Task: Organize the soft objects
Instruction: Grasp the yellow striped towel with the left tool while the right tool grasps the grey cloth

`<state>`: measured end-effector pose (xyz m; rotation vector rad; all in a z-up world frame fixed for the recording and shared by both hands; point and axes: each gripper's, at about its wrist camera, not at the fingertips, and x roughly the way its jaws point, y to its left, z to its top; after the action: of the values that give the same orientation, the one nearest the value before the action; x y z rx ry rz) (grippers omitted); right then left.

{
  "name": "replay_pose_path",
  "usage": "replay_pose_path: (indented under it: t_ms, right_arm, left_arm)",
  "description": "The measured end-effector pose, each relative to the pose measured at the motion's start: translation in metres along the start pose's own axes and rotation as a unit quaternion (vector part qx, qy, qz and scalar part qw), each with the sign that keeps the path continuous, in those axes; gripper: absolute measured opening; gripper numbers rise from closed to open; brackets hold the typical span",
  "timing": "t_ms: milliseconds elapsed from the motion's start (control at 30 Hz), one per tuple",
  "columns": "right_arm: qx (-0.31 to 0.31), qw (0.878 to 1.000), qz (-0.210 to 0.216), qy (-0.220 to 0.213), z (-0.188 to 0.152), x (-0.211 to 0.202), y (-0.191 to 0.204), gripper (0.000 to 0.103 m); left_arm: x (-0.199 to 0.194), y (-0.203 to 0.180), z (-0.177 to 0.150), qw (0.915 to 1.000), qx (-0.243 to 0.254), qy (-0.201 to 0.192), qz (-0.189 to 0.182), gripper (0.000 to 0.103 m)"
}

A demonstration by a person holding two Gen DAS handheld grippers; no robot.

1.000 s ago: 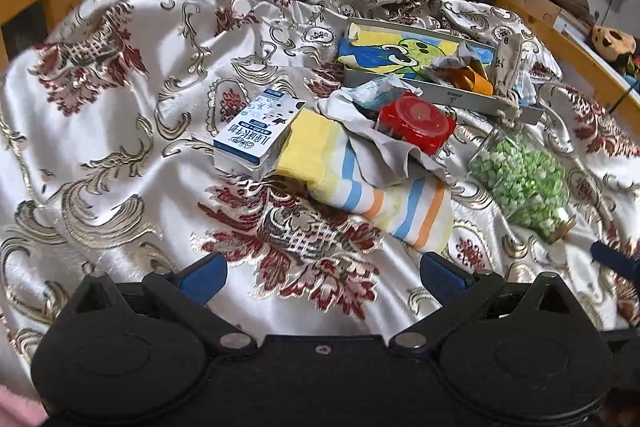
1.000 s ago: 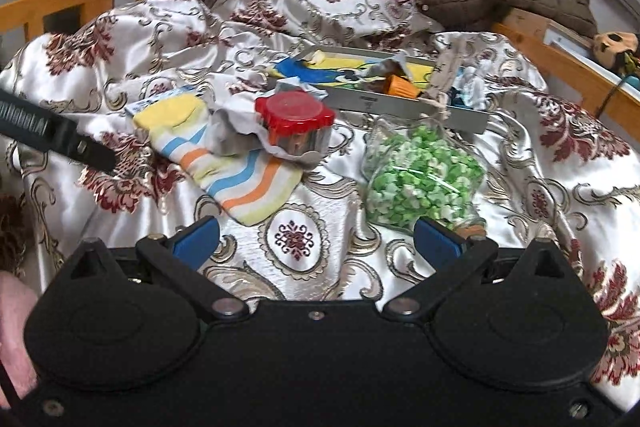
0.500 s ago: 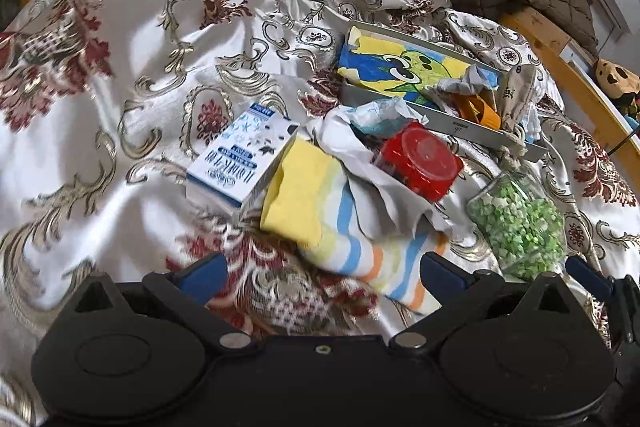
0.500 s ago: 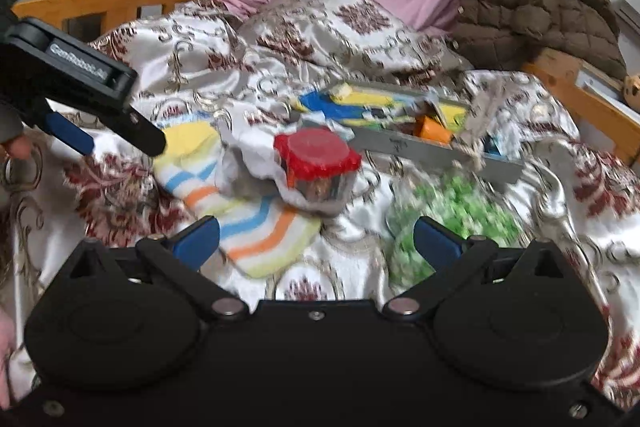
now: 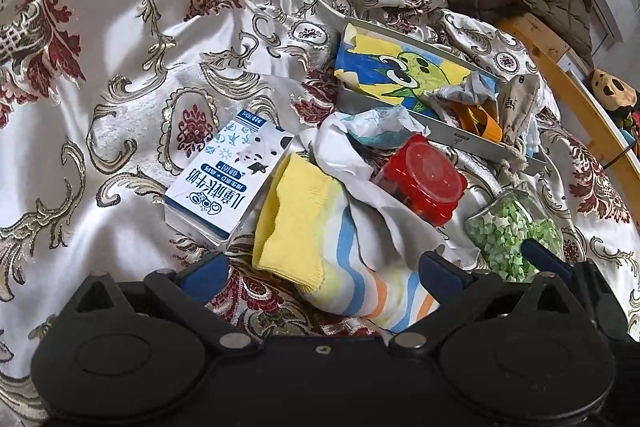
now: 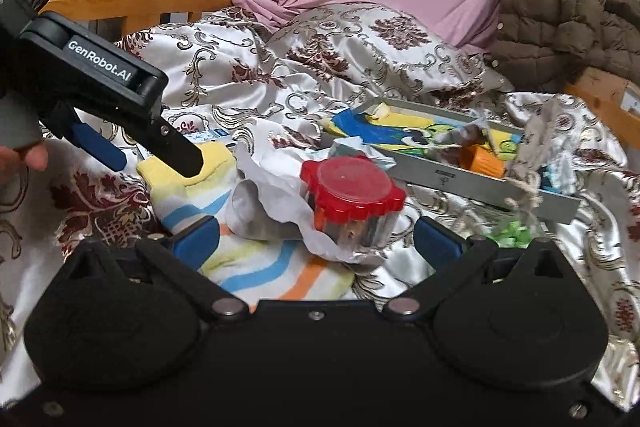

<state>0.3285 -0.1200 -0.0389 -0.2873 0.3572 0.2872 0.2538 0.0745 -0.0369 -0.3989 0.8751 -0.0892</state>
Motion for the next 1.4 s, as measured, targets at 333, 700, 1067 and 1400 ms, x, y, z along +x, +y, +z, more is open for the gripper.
replay_pose_path:
  t_ms: [333,700,1067,1400]
  right_arm:
    - [0.001,0.999,0.032,0.008,0.004,0.033,0.002,0.072]
    - [0.013,0.998,0.044,0.031,0.001,0.052,0.007,0.024]
    - [-0.006,0.999,0.031,0.028,0.002,0.046,0.008,0.003]
    - [-0.040,0.999,-0.006,-0.003,0.011,0.023,0.009,0.000]
  left_arm:
    - [0.006,0.014,0.001,0.9992,-0.039,0.007,-0.001,0.078]
    - [0.013,0.014,-0.002,0.9991,-0.035,0.019,-0.013,0.041]
    - [0.010,0.009,-0.003,0.9998,-0.003,0.012,-0.014,0.007]
    - [-0.010,0.001,-0.003,0.9995,0.019,-0.027,0.001,0.006]
